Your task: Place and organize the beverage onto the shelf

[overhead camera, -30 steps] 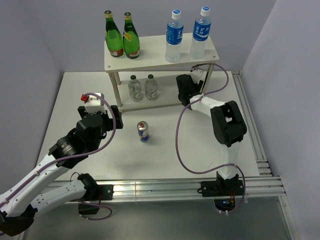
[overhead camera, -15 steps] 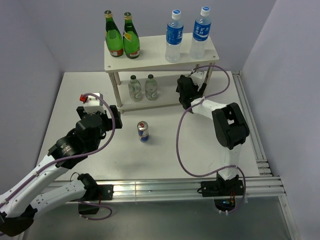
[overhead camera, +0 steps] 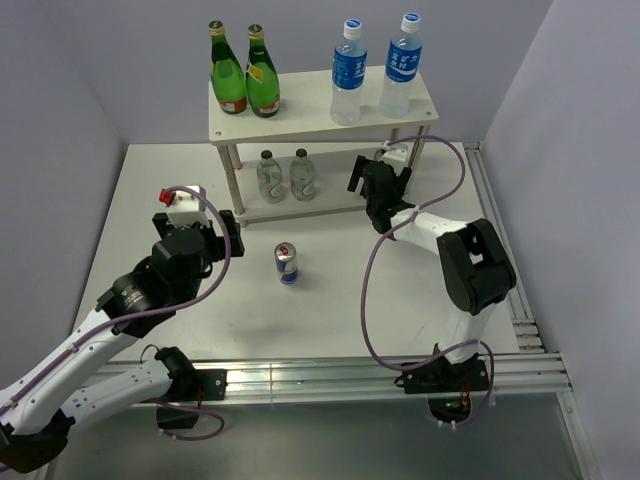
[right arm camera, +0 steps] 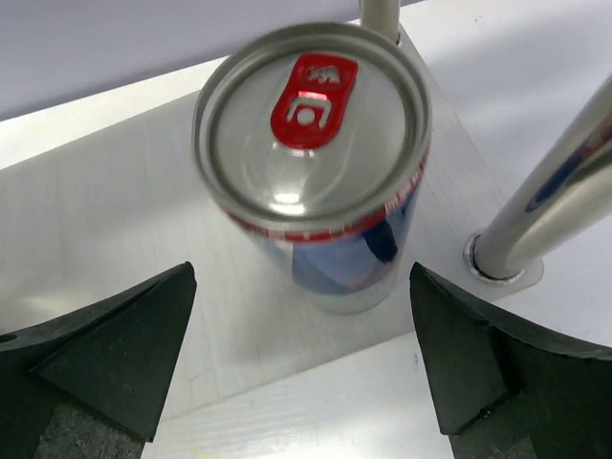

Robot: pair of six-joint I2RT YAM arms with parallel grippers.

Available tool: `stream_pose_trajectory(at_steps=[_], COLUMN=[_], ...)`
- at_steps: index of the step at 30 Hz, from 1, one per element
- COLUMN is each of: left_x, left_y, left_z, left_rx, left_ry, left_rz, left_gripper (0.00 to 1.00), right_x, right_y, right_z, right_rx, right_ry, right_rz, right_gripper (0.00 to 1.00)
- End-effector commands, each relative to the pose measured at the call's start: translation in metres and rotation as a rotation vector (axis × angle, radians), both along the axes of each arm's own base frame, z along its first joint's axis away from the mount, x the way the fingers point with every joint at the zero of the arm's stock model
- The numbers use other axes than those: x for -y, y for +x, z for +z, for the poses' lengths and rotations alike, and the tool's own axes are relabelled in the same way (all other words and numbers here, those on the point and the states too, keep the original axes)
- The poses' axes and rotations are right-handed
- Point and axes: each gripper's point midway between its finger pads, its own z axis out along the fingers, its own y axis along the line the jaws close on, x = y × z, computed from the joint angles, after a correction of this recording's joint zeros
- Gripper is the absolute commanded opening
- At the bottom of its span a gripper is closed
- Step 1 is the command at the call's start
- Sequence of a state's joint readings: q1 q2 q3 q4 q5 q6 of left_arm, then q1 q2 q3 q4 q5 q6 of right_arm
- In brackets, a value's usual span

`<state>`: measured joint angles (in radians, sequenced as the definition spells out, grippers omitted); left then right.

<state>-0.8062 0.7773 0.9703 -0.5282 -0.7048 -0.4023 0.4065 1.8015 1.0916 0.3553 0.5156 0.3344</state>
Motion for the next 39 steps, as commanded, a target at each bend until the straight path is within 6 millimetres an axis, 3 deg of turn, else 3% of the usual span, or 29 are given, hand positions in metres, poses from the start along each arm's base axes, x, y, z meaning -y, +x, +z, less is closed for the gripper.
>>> stream_pose_trajectory(at_steps=[1,2,3,5,6,7,8,9,10,11,12,13,14,15,16,18,21,24,25,27,28,33,34,39], left_x=[-0.002,-0.001,0.001,0.007,0.008,0.014,0.018,0.023,0.029,0.034,0.04,0.061,0.063,0.069,0.09,0.099,0.114,0.129,0.129,0.136,0.135,0.154,0.152,0.155], left_y=[0.004,0.004,0.004,0.005,0.004,0.002,0.001,0.001,0.0,-0.002,-0.004,-0.011,-0.013,-0.016,-0.027,-0.035,-0.038,-0.033,-0.027,-0.016,-0.009,0.012,0.02,0.046], left_z=[-0.001,-0.001,-0.001,0.002,0.001,0.003,-0.001,-0.002,-0.006,-0.018,-0.028,-0.039,-0.058,-0.067,-0.072,-0.097,-0.124,-0.139,-0.153,-0.155,-0.168,-0.178,-0.19,-0.206], left_rx=[0.0,-0.002,-0.008,-0.018,-0.027,-0.03,-0.037,-0.031,-0.035,-0.05,-0.058,-0.072,-0.081,-0.076,-0.065,-0.048,-0.014,0.024,0.015,0.029,0.019,0.042,0.026,0.015], left_ry=[0.013,0.011,0.007,-0.024,-0.04,-0.088,-0.102,-0.125,-0.141,-0.126,-0.115,-0.116,-0.085,-0.082,-0.119,-0.107,-0.147,-0.175,-0.126,-0.145,-0.087,-0.05,-0.026,-0.026], left_rz=[0.016,0.017,0.007,0.001,-0.003,-0.016,-0.028,-0.04,-0.032,-0.022,-0.02,-0.053,-0.034,-0.031,-0.074,-0.093,-0.138,-0.175,-0.171,-0.166,-0.16,-0.156,-0.14,-0.125], left_gripper=[0.99,0.99,0.99,0.99,0.99,0.99,0.99,0.99,0.99,0.99,0.99,0.99,0.99,0.99,0.99,0.99,0.99,0.99,0.99,0.99,0.99,0.99,0.99,0.99], right_x=[-0.004,-0.002,0.0,0.0,0.0,-0.01,-0.014,-0.009,-0.03,-0.032,-0.031,-0.033,-0.05,-0.048,-0.046,-0.053,-0.05,-0.037,-0.035,-0.032,-0.031,-0.022,-0.019,-0.011], right_y=[-0.011,-0.016,-0.022,-0.044,-0.057,-0.077,-0.091,-0.11,-0.136,-0.156,-0.171,-0.189,-0.211,-0.227,-0.24,-0.266,-0.286,-0.294,-0.297,-0.3,-0.301,-0.305,-0.305,-0.308], right_z=[0.03,0.032,0.046,0.044,0.068,0.063,0.071,0.099,0.092,0.114,0.119,0.105,0.105,0.117,0.102,0.105,0.095,0.085,0.079,0.078,0.074,0.074,0.073,0.08], right_rx=[0.07,0.071,0.095,0.084,0.131,0.121,0.139,0.2,0.17,0.211,0.222,0.181,0.174,0.202,0.178,0.177,0.144,0.123,0.112,0.116,0.113,0.126,0.123,0.132], right_ry=[0.033,0.038,0.053,0.052,0.078,0.062,0.058,0.081,0.068,0.112,0.148,0.135,0.166,0.254,0.231,0.266,0.254,0.199,0.193,0.212,0.214,0.254,0.244,0.254], right_rz=[0.026,0.017,0.01,-0.008,-0.007,0.019,0.025,-0.005,0.062,0.081,0.056,0.083,0.151,0.163,0.179,0.243,0.242,0.214,0.218,0.221,0.226,0.227,0.223,0.219], right_gripper=[1.0,1.0,1.0,1.0,1.0,1.0,1.0,1.0,1.0,1.0,1.0,1.0,1.0,1.0,1.0,1.0,1.0,1.0,1.0,1.0,1.0,1.0,1.0,1.0])
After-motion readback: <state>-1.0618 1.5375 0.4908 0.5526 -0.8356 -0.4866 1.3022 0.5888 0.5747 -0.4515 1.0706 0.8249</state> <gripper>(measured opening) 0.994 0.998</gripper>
